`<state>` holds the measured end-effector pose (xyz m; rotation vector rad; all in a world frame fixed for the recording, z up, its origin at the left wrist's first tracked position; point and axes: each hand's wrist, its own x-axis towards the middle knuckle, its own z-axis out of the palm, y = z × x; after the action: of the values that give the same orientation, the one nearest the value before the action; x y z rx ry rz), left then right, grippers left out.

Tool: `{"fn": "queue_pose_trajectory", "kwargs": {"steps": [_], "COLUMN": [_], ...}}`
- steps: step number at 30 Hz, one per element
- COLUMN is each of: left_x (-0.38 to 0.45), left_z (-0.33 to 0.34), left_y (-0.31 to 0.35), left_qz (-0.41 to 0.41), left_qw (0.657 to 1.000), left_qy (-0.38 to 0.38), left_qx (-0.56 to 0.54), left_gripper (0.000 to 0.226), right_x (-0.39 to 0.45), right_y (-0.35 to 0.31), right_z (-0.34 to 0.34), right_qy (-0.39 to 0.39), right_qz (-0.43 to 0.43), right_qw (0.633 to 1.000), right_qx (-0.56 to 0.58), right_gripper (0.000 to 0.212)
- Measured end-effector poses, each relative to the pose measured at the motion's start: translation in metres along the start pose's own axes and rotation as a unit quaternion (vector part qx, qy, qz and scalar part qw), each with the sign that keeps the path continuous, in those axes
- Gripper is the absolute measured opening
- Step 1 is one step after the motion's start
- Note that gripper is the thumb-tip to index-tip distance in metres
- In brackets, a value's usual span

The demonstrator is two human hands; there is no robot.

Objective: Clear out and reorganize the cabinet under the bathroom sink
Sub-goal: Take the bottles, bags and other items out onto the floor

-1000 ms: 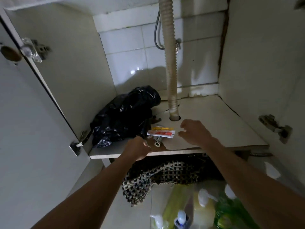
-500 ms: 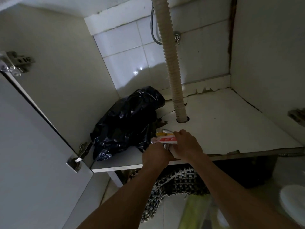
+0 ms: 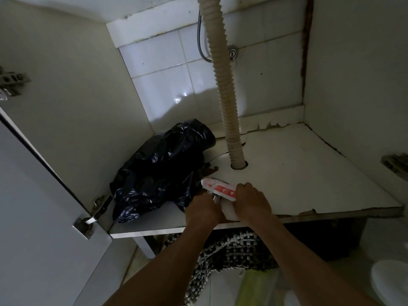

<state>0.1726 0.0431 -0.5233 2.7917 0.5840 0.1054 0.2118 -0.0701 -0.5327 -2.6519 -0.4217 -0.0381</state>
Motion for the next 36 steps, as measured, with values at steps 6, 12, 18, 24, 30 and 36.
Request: {"fn": "queue_pose_trajectory", "kwargs": {"steps": [6,12,18,24,30,36], "left_x": [0.004,-0.008,-0.031,-0.041,-0.067,-0.133], "left_z": [0.003,-0.005,-0.02,-0.037,-0.064,-0.075], "left_y": [0.01,0.031,0.057,0.044,-0.007,-0.046], "left_qz": [-0.022,-0.089,-0.107,-0.142,-0.218,-0.242], "left_qw": [0.999,0.995,0.994,0.989,0.964,0.826], "left_qy": [-0.021,-0.002,0.011,0.044,0.071,-0.009], "left_qx": [0.04,0.036,0.031,-0.012,-0.133,-0.509], "left_gripper": [0.038,0.039,0.034,0.031,0.036,0.022], "right_x": [-0.016,-0.047,-0.065,-0.062,-0.066,-0.091], "right_y": [0.013,0.028,0.036,0.025,-0.007,-0.017], "right_z": [-0.009,-0.024,-0.044,-0.047,-0.036,-0.067], "right_qy": [0.0,0.014,0.008,0.013,-0.031,-0.047], "right_qz": [0.014,-0.012,-0.006,0.033,0.05,0.007], "right_qw": [0.996,0.999,0.999,0.976,0.91,0.902], "right_qx": [0.085,0.038,0.041,0.217,0.411,0.429], "right_gripper": [0.03,0.021,0.022,0.032,0.035,0.031]}}
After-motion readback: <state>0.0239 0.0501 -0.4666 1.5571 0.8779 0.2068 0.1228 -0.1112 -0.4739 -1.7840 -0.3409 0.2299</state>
